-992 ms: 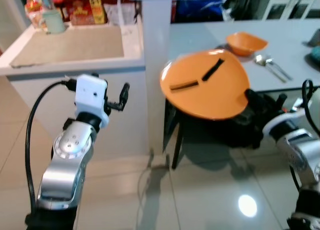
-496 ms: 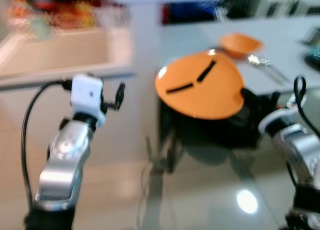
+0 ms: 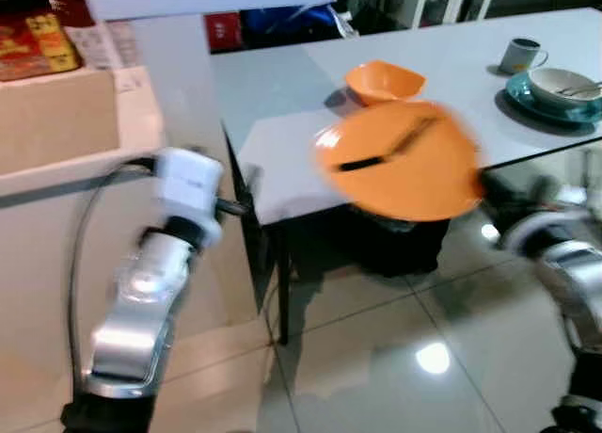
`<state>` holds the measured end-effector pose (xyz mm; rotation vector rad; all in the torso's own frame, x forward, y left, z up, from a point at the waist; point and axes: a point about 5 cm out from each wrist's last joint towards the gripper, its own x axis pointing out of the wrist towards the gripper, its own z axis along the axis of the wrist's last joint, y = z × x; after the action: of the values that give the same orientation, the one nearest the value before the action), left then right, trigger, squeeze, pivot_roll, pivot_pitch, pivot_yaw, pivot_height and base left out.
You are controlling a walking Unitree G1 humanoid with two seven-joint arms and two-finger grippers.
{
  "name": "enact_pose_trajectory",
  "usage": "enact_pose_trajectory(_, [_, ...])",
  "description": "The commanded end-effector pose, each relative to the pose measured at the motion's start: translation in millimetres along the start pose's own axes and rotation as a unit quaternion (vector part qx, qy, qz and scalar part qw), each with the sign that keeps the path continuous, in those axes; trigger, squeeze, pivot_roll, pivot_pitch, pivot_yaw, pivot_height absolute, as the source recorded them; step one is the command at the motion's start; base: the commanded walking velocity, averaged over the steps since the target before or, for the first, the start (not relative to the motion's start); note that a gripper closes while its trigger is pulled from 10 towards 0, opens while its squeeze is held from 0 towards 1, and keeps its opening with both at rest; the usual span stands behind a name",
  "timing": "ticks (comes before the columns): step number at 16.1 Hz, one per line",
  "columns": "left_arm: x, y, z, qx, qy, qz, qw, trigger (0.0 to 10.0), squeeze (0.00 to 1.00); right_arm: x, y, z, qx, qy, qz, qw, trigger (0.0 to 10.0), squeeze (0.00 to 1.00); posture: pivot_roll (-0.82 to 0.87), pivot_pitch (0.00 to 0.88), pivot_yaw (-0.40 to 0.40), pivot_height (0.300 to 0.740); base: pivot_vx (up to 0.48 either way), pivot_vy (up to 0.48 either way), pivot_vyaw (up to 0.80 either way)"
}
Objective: Setting the table
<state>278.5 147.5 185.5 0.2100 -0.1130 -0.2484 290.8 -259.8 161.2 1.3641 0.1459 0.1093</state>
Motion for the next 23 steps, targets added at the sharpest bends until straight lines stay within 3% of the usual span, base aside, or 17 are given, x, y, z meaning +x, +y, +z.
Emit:
enact_pose_trajectory(1, [-1.5,9.3,1.0,0.007,0.001,0.012,1.000,10.0,0.00,8.7,12.8,-7.4,0.003,0.015,0.032,0.999,10.0,0.00,0.08,0.000,-0.006,0.740,0.334,0.000,0.00])
enact_pose_trajectory(7, [-2.6,7.6,0.5,0.006,0.002,0.007,1.000,10.0,0.00,24.5,10.7,-11.3,0.014,0.019,0.024,0.999,10.0,0.00,0.09,0.000,-0.015,0.740,0.329,0.000,0.00])
enact_pose_trajectory(11, [-7.4,-3.4,-2.2,-0.002,0.007,-0.031,0.999,10.0,0.00,27.4,8.1,-12.4,0.019,0.022,0.019,0.999,10.0,0.00,0.09,0.000,-0.022,0.740,0.323,0.000,0.00])
enact_pose_trajectory(18, [-8.0,-5.4,-2.0,0.000,0.008,-0.041,0.999,10.0,0.00,32.1,4.1,-15.7,0.021,0.025,0.014,0.999,10.0,0.00,0.10,0.000,-0.025,0.740,0.311,0.000,0.00])
enact_pose_trajectory(23, [-9.5,-8.6,-2.6,0.001,0.011,-0.054,0.998,10.0,0.00,34.3,0.8,-14.5,0.026,0.019,0.011,0.999,10.0,0.00,0.10,0.000,-0.021,0.740,0.000,0.000,0.00])
